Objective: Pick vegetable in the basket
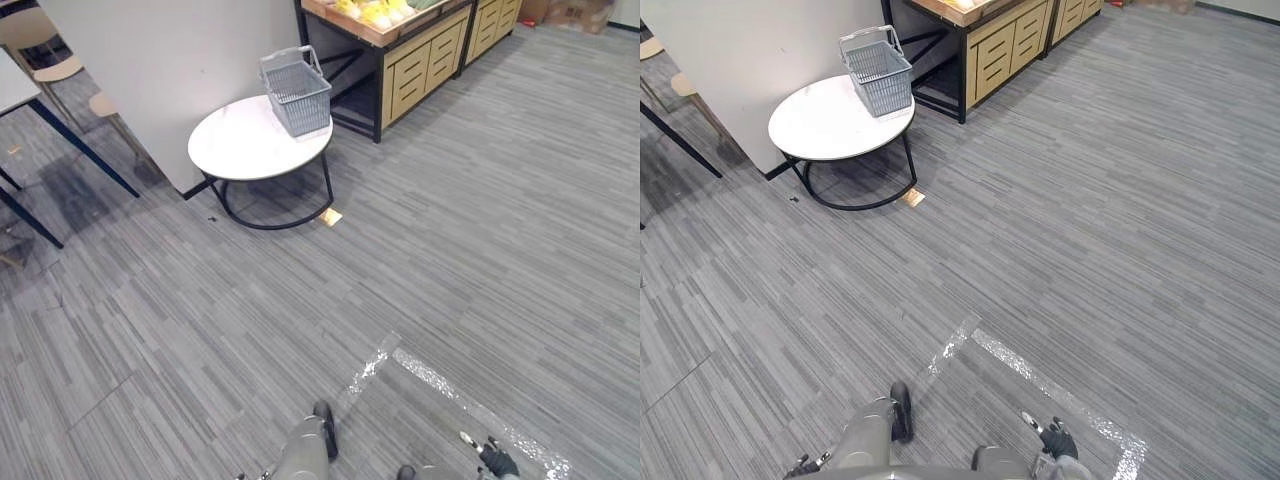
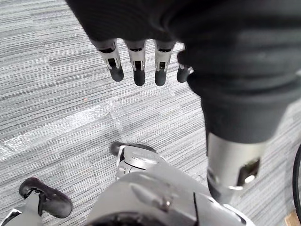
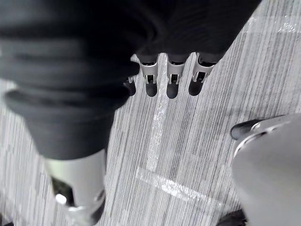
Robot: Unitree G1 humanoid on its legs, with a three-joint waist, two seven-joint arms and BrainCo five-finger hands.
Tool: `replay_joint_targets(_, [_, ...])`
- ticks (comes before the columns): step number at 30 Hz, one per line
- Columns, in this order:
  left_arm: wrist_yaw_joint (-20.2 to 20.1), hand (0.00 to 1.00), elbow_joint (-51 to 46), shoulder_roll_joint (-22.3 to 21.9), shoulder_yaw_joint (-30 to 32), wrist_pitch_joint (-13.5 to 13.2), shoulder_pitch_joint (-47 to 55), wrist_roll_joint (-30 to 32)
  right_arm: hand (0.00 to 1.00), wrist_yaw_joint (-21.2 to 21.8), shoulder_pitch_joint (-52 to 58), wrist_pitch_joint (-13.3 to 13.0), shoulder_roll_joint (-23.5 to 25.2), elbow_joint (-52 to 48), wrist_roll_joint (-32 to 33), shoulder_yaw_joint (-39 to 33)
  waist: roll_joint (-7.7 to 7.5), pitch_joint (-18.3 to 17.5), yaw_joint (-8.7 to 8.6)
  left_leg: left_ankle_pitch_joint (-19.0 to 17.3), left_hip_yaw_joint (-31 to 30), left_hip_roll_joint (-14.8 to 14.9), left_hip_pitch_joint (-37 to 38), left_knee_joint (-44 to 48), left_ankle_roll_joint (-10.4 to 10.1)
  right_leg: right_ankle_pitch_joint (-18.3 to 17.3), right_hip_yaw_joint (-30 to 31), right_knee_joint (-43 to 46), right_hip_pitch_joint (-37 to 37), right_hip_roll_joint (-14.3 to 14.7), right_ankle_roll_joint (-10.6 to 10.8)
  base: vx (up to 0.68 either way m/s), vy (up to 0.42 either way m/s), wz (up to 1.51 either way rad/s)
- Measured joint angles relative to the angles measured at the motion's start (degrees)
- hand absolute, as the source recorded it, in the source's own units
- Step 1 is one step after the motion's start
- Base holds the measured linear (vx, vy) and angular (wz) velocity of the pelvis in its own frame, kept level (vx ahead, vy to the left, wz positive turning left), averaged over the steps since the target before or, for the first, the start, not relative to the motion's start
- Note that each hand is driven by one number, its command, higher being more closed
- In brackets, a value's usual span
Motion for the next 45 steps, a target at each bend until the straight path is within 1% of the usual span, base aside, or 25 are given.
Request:
replay_joint_targets(2, [-0.03, 0.00, -0.46, -0.99, 1.38, 0.03, 0.69, 0.12, 0.00, -0.01, -0.49, 0.00, 0.29, -0.33, -0.10, 1.51, 0.66, -0.24, 0.56, 2.37, -0.09, 0.35, -0.03, -6.16, -0.11, -2.35, 1.50, -0.05, 1.82, -0.45, 1.87, 0.55, 0.341, -0.47])
replay_joint_targets(3, [-0.11, 0.00, -0.44, -1.49, 1.71, 0.05, 1.74, 0.20, 0.00, -0.07, -0.89, -0.12, 0.25, -0.28, -0.18, 1.15, 0.90, -0.64, 1.05, 6.30, 0.05, 0.50, 0.03, -5.85, 0.29, -4.40, 3.35, -0.07, 3.54, -1.76, 3.10, 0.57, 0.398, -0.55])
replay_joint_targets(4, [-0.26, 0.00, -0.38, -1.05, 1.85, 0.04, 2.17, 0.28, 0.00, -0.08, -0.89, -0.15, 0.41, -0.07, -0.19, 0.50, 0.18, -1.12, 1.47, 8.50, 0.20, -0.49, 0.17, -4.08, 1.09, -5.02, 3.84, -0.34, 4.26, -3.26, 3.36, 0.73, 0.449, -0.63])
replay_joint_targets(5, [-0.37, 0.00, 0.10, 0.63, 1.71, -0.10, 2.65, 1.04, 0.00, 0.05, -1.48, -0.20, 1.85, 2.08, -0.23, -1.14, -2.35, -3.40, 1.52, 5.53, 1.87, -3.08, -0.82, -0.93, 3.19, -4.23, 5.32, 0.18, 3.99, -6.34, 2.92, 0.53, 0.255, -0.26])
replay_joint_targets(6, [-0.35, 0.00, 0.39, 1.39, 1.15, -0.16, 2.47, 1.19, 0.00, 0.10, -1.80, -0.23, 2.63, 2.86, -0.29, -1.73, -3.19, -4.87, 1.25, 3.80, 2.44, -4.26, -1.79, 0.70, 4.40, -2.30, 6.27, 1.60, 2.30, -7.54, 2.87, 0.66, 0.299, -0.14])
replay_joint_targets(8, [-0.37, 0.00, 1.72, 2.72, -0.33, 0.09, 1.08, 1.87, 0.00, 0.27, -1.82, -0.24, 3.50, 4.18, -1.41, -4.37, -3.93, -5.34, 0.86, 1.57, 2.85, -6.28, -0.33, 3.31, 6.92, 2.28, 8.48, 9.10, 0.58, -9.37, 3.57, 0.67, 0.314, 0.11])
replay_joint_targets(10, [-0.34, 0.00, 1.68, 3.11, -1.82, 0.12, 1.24, 3.45, 0.00, 0.85, -1.29, -0.24, 2.98, 5.53, -2.31, -6.39, -3.58, -5.47, -0.21, -2.94, 2.70, -7.49, 6.16, 2.43, 7.27, 13.30, 9.86, 24.78, -3.61, -9.67, 4.45, 0.57, 0.269, 0.10])
replay_joint_targets(11, [-0.39, 0.00, 1.66, 3.77, -3.65, 0.19, 1.23, 3.55, 0.00, 1.63, -0.26, -0.30, 2.83, 5.38, -2.31, -7.14, -3.65, -5.91, -0.37, -5.30, 2.71, -8.13, 10.32, 0.48, 7.59, 23.06, 10.04, 33.51, -6.88, -10.16, 6.06, 0.55, 0.239, 0.00])
replay_joint_targets(12, [-0.51, 0.00, 1.59, 4.39, -4.58, 0.21, 1.15, 3.70, 0.00, 1.98, 0.02, -0.27, 2.99, 5.41, -2.18, -7.55, -3.85, -5.90, -0.46, -6.01, 2.75, -8.73, 12.27, -0.53, 7.62, 25.02, 10.10, 38.66, -8.88, -10.71, 7.33, 0.53, 0.211, 0.03])
replay_joint_targets(14, [-0.58, 0.00, 1.62, 5.33, -5.33, 1.11, -0.44, 5.20, 0.00, 2.78, -0.05, -0.28, 2.78, 4.72, -2.31, -8.24, -4.48, -5.40, -1.96, -7.85, 2.24, -9.89, 20.12, -3.60, 8.33, 21.41, 7.67, 55.95, -17.63, -11.24, 5.81, 0.53, 0.122, 0.04])
replay_joint_targets(16, [-0.49, 0.00, 1.59, 5.16, -5.27, 1.38, -1.88, 5.62, 0.00, 2.70, 0.06, -0.32, 2.66, 3.81, -2.31, -10.69, -3.70, -4.88, -3.26, -8.32, 2.02, -9.66, 26.67, -6.81, 8.46, 16.21, 3.88, 59.73, -22.80, -11.07, 3.88, 0.49, 0.051, 0.07])
replay_joint_targets(19, [-0.03, 0.00, 1.27, 3.66, -4.26, 1.46, -6.98, 5.49, 0.00, 2.63, 1.72, -0.20, 2.63, 3.14, -2.30, -13.23, -2.63, -3.92, -3.53, -10.55, 1.47, -8.60, 34.49, -10.23, 7.61, 10.56, -3.09, 47.02, -28.32, -11.77, 2.51, 0.37, -0.029, 0.22])
replay_joint_targets(22, [0.77, 0.00, -2.08, 1.72, -3.71, 1.17, -10.93, 4.85, 0.00, 2.67, 3.70, 0.22, 3.22, 2.93, -2.30, -13.41, -2.11, -3.78, -3.88, -14.21, 0.90, -6.68, 37.67, -11.20, 4.33, 11.99, -10.51, 22.46, -28.75, -12.65, 3.20, 0.42, -0.157, 0.45])
replay_joint_targets(24, [1.62, 0.00, -3.45, -0.24, -3.03, 0.85, -12.73, 4.45, 0.00, 2.62, 3.72, 0.33, 3.05, 2.42, -2.36, -12.84, -1.76, -3.79, -4.80, -16.99, -0.29, -4.99, 39.29, -10.82, 2.03, 14.60, -10.29, 8.62, -28.90, -11.49, 3.16, 0.60, -0.315, 0.28])
replay_joint_targets(26, [2.04, 0.00, -3.42, -1.49, -2.15, 0.63, -14.23, 4.41, 0.00, 2.55, 3.69, 0.47, 2.46, 1.60, -2.39, -11.89, -0.12, -3.18, -5.57, -18.20, -1.87, -1.48, 41.62, -10.02, 1.51, 20.30, -7.88, 9.62, -28.48, -8.24, 2.52, 0.67, -0.359, 0.36])
replay_joint_targets(27, [2.06, 0.00, -3.30, -2.17, -1.96, 0.56, -14.49, 4.40, 0.00, 2.55, 3.51, 0.37, 2.41, 1.32, -2.39, -12.01, 0.40, -2.91, -5.74, -17.46, -2.04, -0.59, 41.57, -8.87, 1.18, 18.22, -8.09, 12.71, -29.24, -7.94, 0.63, 0.62, -0.365, 0.12])
replay_joint_targets(29, [2.13, 0.00, -3.28, -4.69, -1.39, 0.06, -13.52, 4.38, 0.00, 2.51, 2.55, 0.26, 1.74, 1.12, -2.44, -12.02, 1.68, -2.95, -5.71, -13.08, -3.93, 2.37, 40.81, -1.36, 0.17, 9.63, -8.97, 21.92, -29.58, -6.68, -1.58, 0.68, -0.438, -0.06])
replay_joint_targets(30, [2.03, 0.00, -2.99, -5.04, -1.42, 0.04, -13.09, 4.38, 0.00, 2.54, 2.48, 0.29, 1.60, 1.16, -2.46, -12.07, 2.01, -3.04, -5.77, -11.57, -5.14, 3.22, 39.72, 2.19, 0.13, 8.06, -9.50, 22.46, -28.70, -6.23, -1.77, 0.76, -0.454, 0.02])
replay_joint_targets(32, [1.77, 0.00, -1.34, -5.25, -1.38, 0.17, -11.36, 4.34, 0.00, 2.35, 2.36, 0.35, 1.44, 1.20, -2.46, -12.06, 2.51, -2.99, -6.25, 1.76, -10.09, 6.02, 28.90, 25.68, -2.19, 4.11, -11.35, 19.78, -21.95, -4.23, -2.44, 0.62, -0.313, 0.19])
replay_joint_targets(34, [1.46, 0.00, -1.21, -4.93, -0.91, 0.35, -9.62, 3.87, 0.00, 2.02, 2.27, 0.46, 0.82, 1.44, -2.38, -11.89, 2.64, -2.59, -5.23, 1.67, -9.04, 7.64, 20.74, 42.98, -2.99, 3.24, -11.47, 15.77, -15.42, -2.57, -3.00, 0.59, -0.201, -0.06])
replay_joint_targets(35, [1.22, 0.00, -1.19, -3.67, -0.48, 0.18, -9.45, 2.68, 0.00, 1.59, 1.91, 0.45, 0.81, 1.44, -2.37, -10.99, 1.63, -1.96, -4.00, -0.73, -5.71, 7.75, 16.31, 49.83, -1.85, 3.12, -11.11, 11.80, -9.65, -2.08, -3.13, 0.48, -0.123, -0.20])
replay_joint_targets(37, [0.91, 0.00, -1.28, -3.23, 0.84, 0.08, -9.31, 2.40, 0.00, 1.53, 1.28, 0.38, 0.60, 1.28, -2.37, -9.76, 1.58, -1.94, -3.33, -2.86, -3.30, 7.29, 12.61, 51.31, -0.72, 2.89, -10.97, 8.12, -5.17, -2.06, -2.58, 0.38, -0.054, -0.04])
replay_joint_targets(41, [-0.21, 0.00, -1.77, -2.56, 4.26, -0.06, -6.81, 2.08, 0.00, 1.54, -1.46, 0.53, 1.24, 1.47, -2.39, -9.37, 1.92, -1.87, -1.99, -8.38, 1.71, 5.44, 1.73, 40.18, 0.42, 3.21, -11.65, -0.89, 4.39, -2.14, 0.39, 0.39, 0.042, 0.04])
replay_joint_targets(43, [-0.91, 0.00, -2.43, -2.61, 4.69, -0.12, -6.85, 2.32, 0.00, 1.54, -2.06, 0.42, 1.59, 0.99, -2.47, -8.54, 1.65, -1.96, -0.22, -7.46, 4.43, 1.49, 0.40, 18.16, 1.82, 2.80, -13.13, -5.04, 9.14, -3.63, 2.87, 0.50, 0.164, 0.18])
replay_joint_targets(45, [-1.32, 0.00, -2.86, -2.94, 5.82, -0.08, -6.50, 2.40, 0.00, 1.55, -2.72, 0.25, 1.62, 0.86, -2.57, -6.36, 1.63, -1.97, 0.04, -3.65, 5.13, -0.32, 0.19, 1.88, 2.83, 1.56, -13.72, -6.40, 11.72, -4.58, 4.71, 0.55, 0.261, 0.08])
